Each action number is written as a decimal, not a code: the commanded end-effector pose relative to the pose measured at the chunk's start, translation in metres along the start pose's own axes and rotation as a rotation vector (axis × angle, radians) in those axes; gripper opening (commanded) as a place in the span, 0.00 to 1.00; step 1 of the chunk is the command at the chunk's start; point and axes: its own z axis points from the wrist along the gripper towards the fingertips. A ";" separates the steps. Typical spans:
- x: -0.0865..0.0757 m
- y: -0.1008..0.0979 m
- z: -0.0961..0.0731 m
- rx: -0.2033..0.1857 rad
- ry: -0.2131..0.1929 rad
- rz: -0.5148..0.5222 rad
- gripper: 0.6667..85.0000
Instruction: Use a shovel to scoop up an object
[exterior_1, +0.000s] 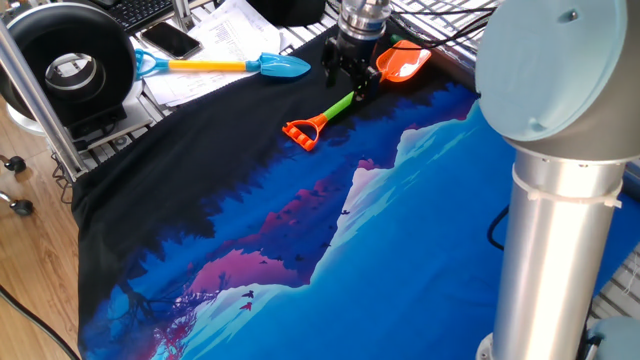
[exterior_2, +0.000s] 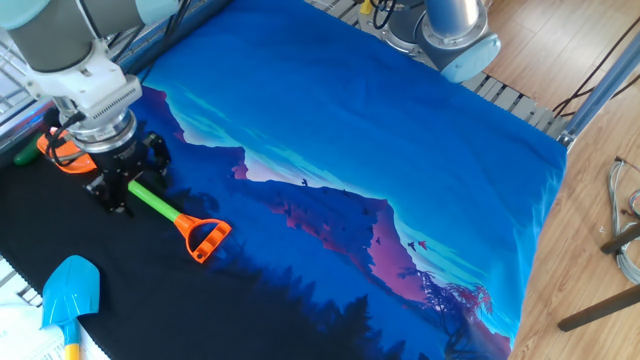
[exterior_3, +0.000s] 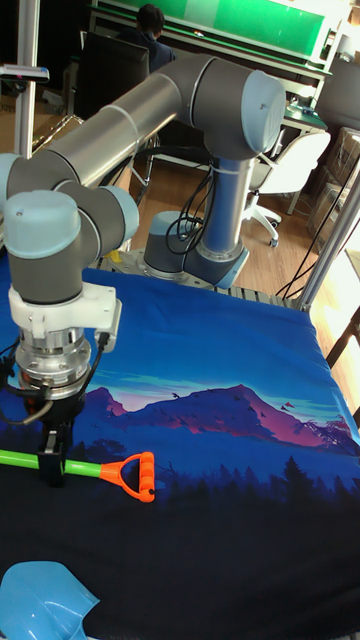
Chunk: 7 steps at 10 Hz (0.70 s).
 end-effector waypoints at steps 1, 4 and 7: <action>-0.007 0.002 0.010 -0.015 -0.029 0.010 0.67; -0.006 0.005 0.014 -0.021 -0.017 0.031 0.50; -0.004 0.005 0.014 -0.022 -0.013 0.054 0.34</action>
